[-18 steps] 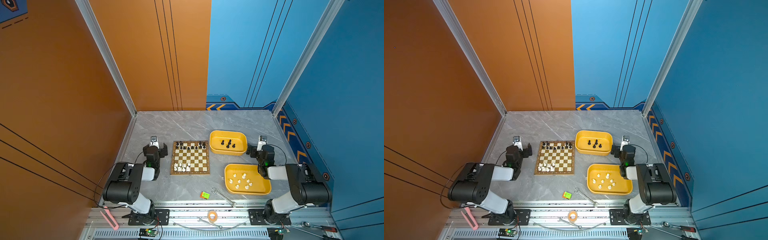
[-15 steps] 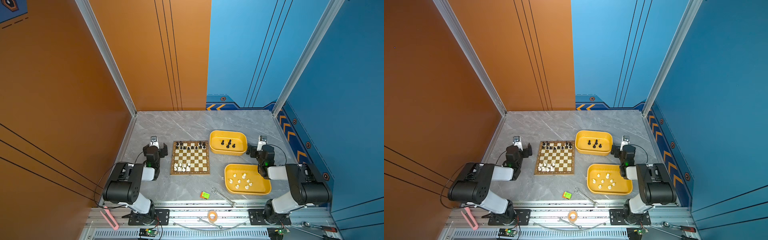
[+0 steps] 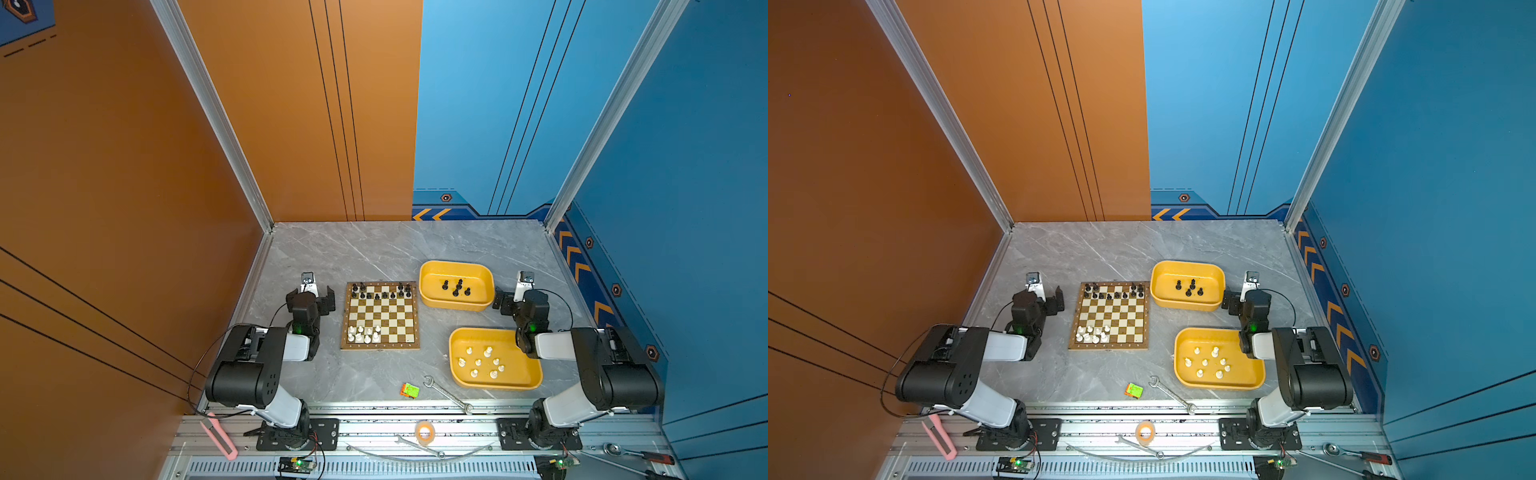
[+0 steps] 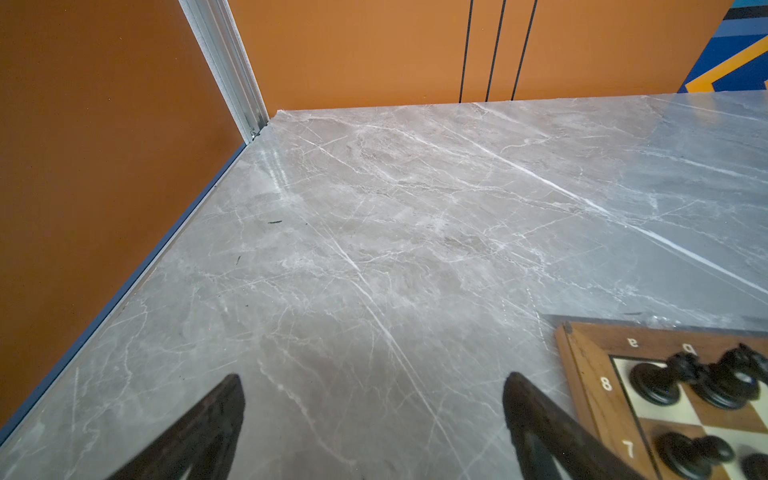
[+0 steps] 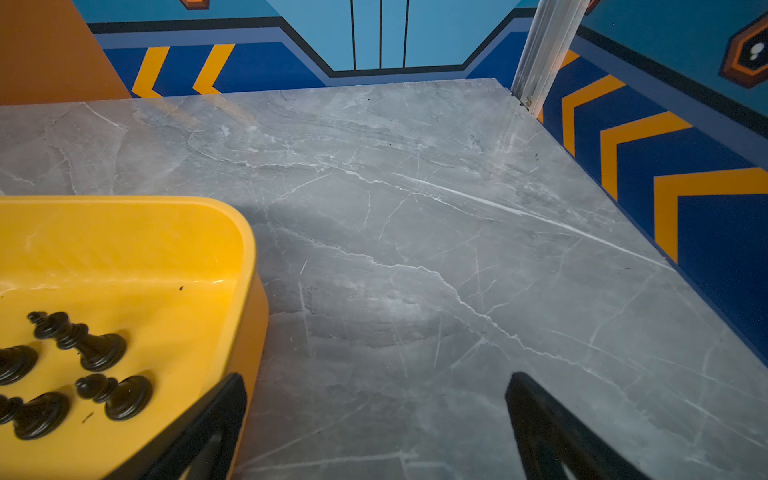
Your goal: Set up the chess pieces on the board
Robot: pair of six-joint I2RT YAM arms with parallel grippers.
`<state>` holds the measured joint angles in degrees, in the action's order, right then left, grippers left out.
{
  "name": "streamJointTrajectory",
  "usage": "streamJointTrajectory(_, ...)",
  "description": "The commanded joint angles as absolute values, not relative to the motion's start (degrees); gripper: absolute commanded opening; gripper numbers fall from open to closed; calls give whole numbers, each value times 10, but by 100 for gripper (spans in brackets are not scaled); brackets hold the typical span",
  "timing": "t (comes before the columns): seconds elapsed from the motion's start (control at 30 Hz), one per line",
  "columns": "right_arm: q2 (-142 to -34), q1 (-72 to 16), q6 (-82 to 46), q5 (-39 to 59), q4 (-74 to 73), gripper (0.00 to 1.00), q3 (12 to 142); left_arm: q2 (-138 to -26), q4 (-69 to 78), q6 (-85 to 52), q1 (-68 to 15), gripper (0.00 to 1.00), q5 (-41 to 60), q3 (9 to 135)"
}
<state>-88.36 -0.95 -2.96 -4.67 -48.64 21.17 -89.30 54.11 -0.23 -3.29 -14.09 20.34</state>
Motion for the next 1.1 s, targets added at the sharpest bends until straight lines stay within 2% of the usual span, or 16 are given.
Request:
streamJointTrajectory(0.0, -878, -7, -33, -43, -489, 100, 222, -895, 531, 0, -27, 98, -129, 215)
streamJointTrajectory(0.9, -878, -7, -33, -42, -488, 100, 222, -896, 531, 0, -27, 98, -129, 216)
streamJointTrajectory(1.07, -866, -22, -33, -92, -468, 100, 233, -895, 531, 0, -29, 98, -131, 215)
